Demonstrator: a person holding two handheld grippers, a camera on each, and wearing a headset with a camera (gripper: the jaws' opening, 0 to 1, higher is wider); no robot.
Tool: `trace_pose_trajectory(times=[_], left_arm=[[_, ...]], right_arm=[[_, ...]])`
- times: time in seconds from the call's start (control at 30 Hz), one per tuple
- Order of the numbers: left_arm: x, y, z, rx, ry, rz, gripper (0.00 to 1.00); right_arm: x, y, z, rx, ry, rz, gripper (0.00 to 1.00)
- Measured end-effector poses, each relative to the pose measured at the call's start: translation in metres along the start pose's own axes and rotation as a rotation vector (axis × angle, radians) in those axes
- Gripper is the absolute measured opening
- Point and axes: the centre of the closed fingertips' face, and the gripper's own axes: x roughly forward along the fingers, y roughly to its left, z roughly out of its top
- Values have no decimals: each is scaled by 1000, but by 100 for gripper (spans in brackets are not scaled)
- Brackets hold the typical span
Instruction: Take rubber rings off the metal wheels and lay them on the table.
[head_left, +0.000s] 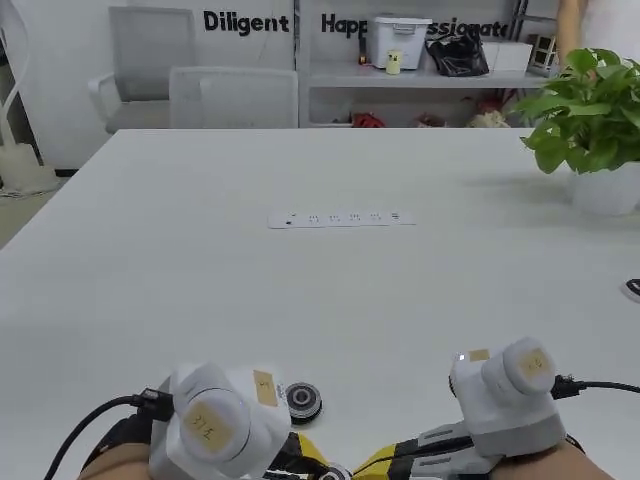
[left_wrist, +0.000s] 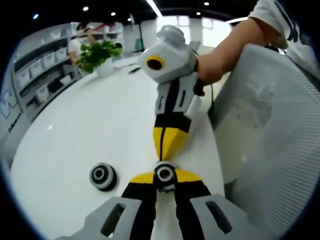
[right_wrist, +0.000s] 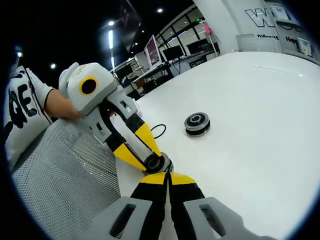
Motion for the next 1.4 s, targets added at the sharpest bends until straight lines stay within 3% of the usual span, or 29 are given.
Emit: trace_pose_trajectory(times=[0.4,1.4], left_arm=[[1,1,1,-11,4,10,13],[1,0,0,-23,9,15,13]], right_arm=[[-2,4,6,33,-36,18,0],[1,14,8,5,-28,50,0]])
